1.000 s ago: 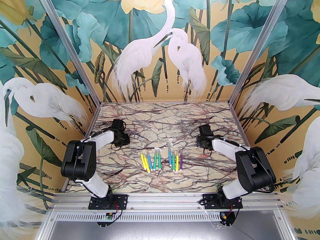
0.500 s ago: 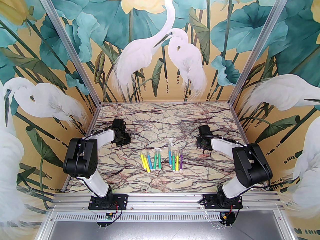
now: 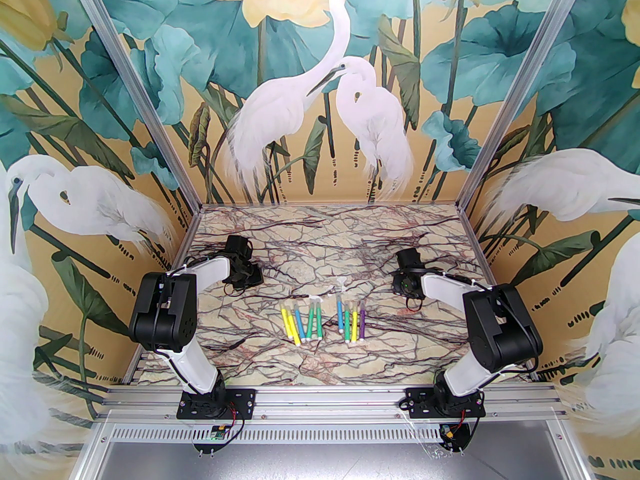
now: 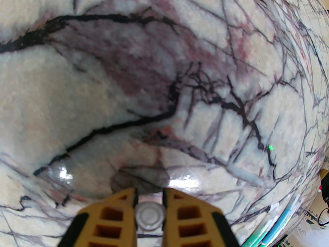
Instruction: Open the pen caps
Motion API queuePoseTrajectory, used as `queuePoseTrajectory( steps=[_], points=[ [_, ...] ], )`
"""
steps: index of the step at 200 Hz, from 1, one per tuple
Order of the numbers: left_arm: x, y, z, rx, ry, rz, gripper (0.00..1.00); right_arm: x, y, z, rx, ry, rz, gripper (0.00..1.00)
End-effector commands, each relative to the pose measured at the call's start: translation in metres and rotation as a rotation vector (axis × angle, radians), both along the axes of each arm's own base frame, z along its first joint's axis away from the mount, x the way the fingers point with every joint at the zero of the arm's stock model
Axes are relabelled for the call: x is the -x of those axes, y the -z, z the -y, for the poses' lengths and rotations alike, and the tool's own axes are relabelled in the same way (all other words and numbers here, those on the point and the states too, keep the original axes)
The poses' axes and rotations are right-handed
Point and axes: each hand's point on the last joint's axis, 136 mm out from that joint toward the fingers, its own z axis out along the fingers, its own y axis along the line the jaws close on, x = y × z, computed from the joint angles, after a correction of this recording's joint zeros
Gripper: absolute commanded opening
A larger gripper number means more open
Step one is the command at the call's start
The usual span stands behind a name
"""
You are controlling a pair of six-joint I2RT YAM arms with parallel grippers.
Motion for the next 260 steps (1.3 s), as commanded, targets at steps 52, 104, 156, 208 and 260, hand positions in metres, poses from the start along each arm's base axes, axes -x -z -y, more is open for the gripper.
queuePoseTrajectory(
  steps=[52,104,156,208,260],
  points=[
    [0.017,0.018,-0.001,0.003,0.01,-0.093,0.26,-0.001,0.003,-0.001,-0.019,0.016,-0.017,0.25],
    [0.017,0.015,0.0,0.011,0.011,-0.087,0.34,0.0,0.001,-0.001,-0.018,0.015,-0.014,0.31],
    [0.015,0.003,0.0,0.015,0.01,-0.056,0.42,-0.004,-0.021,-0.002,-0.013,-0.007,0.027,0.38],
    [0.013,-0.022,-0.001,0.015,0.002,0.025,0.63,-0.007,-0.055,-0.009,-0.004,-0.071,0.08,0.51],
    [0.013,-0.06,0.008,0.055,0.014,0.15,0.67,0.009,-0.084,-0.038,-0.066,-0.173,0.114,0.54]
  ],
)
